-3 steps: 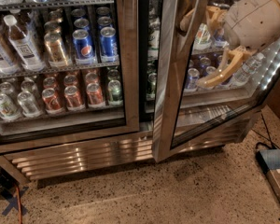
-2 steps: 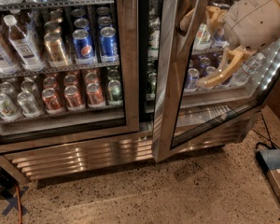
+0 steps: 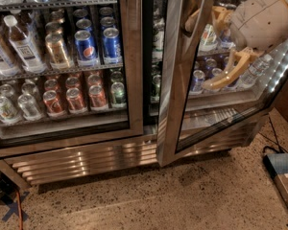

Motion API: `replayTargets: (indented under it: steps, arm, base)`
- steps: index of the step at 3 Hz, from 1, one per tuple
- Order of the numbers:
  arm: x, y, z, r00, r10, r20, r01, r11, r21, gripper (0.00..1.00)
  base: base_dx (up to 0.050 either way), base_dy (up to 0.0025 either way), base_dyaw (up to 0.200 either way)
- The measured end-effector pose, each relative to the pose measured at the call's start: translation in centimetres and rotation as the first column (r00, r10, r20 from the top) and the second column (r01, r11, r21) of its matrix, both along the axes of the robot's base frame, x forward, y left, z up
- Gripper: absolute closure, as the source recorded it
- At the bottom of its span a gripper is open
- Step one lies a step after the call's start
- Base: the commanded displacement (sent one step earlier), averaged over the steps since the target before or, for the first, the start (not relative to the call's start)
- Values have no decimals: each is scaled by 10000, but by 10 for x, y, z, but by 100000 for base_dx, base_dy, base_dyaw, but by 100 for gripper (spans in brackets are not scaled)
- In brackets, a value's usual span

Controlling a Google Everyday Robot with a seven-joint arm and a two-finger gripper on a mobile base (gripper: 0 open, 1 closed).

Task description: Open right fridge door

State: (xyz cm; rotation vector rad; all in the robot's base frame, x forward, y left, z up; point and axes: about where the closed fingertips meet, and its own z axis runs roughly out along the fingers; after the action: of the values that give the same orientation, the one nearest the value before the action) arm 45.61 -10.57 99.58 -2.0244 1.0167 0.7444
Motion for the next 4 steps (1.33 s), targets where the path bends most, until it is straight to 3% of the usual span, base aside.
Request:
replayTargets:
  steps: [4]
  arm:
    - [0,0,0,10000,0,0,0,10000,0,38]
  base:
    - [0,0,0]
